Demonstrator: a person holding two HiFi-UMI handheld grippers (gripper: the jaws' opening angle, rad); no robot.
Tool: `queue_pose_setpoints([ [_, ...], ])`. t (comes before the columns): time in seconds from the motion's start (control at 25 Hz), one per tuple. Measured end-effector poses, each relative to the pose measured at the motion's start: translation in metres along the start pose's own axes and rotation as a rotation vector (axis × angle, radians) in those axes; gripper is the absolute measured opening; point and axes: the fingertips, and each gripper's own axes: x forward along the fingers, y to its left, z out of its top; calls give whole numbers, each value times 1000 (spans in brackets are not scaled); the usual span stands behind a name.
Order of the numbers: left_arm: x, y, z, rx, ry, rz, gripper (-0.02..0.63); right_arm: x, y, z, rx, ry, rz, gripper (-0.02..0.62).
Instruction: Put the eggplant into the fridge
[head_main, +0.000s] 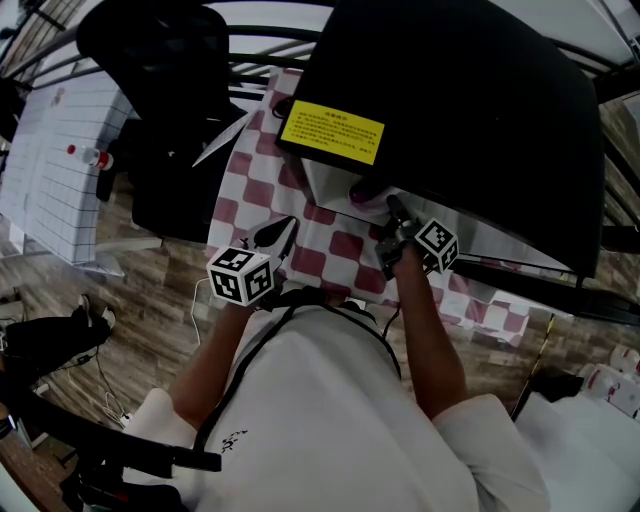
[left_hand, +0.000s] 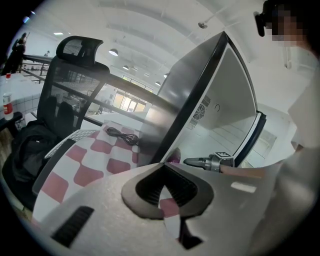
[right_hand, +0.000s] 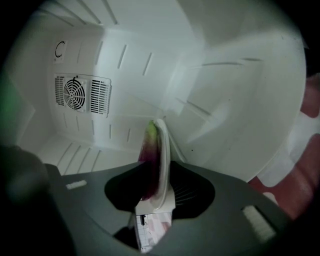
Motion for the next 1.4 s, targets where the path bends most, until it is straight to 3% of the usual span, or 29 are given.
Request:
queue_pose_setpoints([
  [0.48,2,-9,0,6,-6,-5,0,-5,5,-1,-30,22,2,207],
  [1.04,8,-37,-3,20,-23,-28,0,-33,11,1,-47,35,31,207],
  [1.2,10,-51,-5,22,-31,-38,0,-48,19,-4,-103,56,57,160],
  [1.4,11,-71,-8,27,-41,-56,0,-74,31,-11,-166,64,90,21],
])
